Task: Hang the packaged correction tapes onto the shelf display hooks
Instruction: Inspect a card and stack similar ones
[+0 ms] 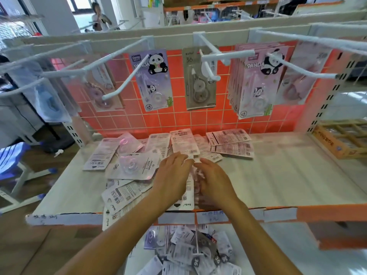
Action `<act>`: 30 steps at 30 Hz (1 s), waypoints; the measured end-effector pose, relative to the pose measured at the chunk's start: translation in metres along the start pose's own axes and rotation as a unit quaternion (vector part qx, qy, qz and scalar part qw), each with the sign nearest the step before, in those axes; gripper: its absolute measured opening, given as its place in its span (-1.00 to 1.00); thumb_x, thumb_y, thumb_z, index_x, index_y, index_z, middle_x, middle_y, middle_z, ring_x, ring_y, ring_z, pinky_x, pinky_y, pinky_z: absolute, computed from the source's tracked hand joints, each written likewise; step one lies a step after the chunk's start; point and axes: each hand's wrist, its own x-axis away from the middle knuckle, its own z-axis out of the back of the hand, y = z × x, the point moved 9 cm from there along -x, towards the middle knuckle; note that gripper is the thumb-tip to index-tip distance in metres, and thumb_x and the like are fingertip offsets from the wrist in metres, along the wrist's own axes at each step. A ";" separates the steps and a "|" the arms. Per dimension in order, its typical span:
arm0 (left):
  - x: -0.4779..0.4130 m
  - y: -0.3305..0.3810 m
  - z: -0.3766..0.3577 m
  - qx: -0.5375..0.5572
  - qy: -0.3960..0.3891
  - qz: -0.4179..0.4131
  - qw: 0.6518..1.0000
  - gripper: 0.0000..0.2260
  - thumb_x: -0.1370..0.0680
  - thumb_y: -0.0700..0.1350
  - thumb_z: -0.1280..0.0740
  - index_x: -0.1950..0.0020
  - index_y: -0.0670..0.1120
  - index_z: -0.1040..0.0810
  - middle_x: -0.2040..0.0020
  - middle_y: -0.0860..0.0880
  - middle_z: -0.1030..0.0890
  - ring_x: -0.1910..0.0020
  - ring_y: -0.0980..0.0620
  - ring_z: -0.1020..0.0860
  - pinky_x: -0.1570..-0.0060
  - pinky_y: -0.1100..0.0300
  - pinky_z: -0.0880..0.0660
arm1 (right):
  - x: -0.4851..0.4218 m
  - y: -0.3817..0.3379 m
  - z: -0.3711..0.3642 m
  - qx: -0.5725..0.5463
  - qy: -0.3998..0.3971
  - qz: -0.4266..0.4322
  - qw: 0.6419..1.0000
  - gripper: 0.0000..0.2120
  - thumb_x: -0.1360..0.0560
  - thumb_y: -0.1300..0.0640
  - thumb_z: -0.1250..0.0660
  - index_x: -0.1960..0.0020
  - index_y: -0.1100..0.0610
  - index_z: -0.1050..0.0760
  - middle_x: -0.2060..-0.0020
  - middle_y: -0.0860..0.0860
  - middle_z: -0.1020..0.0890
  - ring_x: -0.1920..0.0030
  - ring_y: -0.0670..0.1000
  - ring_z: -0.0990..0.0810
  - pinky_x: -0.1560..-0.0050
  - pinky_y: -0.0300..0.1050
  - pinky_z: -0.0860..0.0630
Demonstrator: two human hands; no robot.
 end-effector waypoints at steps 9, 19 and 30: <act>0.048 -0.040 -0.011 0.081 -0.024 0.149 0.985 -0.54 -0.53 -0.31 -0.22 -0.39 -0.01 -0.38 -0.34 0.03 -0.42 -0.17 -0.04 -0.52 -0.01 0.16 -0.42 | 0.024 -0.009 -0.043 0.050 -0.048 0.095 0.993 -0.58 -0.50 0.23 -0.35 -0.33 -0.01 -0.48 -0.48 0.12 -0.28 -0.51 0.18 -0.15 -0.39 0.26 -0.23; 0.047 -0.050 0.030 0.346 0.068 0.180 0.918 -0.76 -0.66 -0.18 -0.13 -0.11 -0.02 -0.58 -0.01 0.04 -0.65 0.14 0.10 -0.60 0.15 0.37 -0.49 | 0.030 -0.010 0.025 -0.170 0.128 0.030 0.977 -0.68 -0.52 0.33 -0.29 -0.18 0.05 -0.60 -0.22 -0.01 -0.59 -0.25 -0.03 -0.53 -0.26 -0.17 -0.44; 0.041 -0.019 0.040 0.406 0.038 0.126 0.904 -0.76 -0.50 -0.20 -0.40 -0.08 0.09 -0.53 0.05 0.23 -0.61 -0.02 0.26 -0.57 -0.11 0.28 -0.51 | 0.040 -0.014 0.092 -0.417 0.229 -0.045 0.878 -0.76 -0.57 0.18 -0.28 0.18 -0.09 -0.58 0.31 -0.17 -0.64 0.27 -0.16 -0.56 0.25 -0.19 -0.51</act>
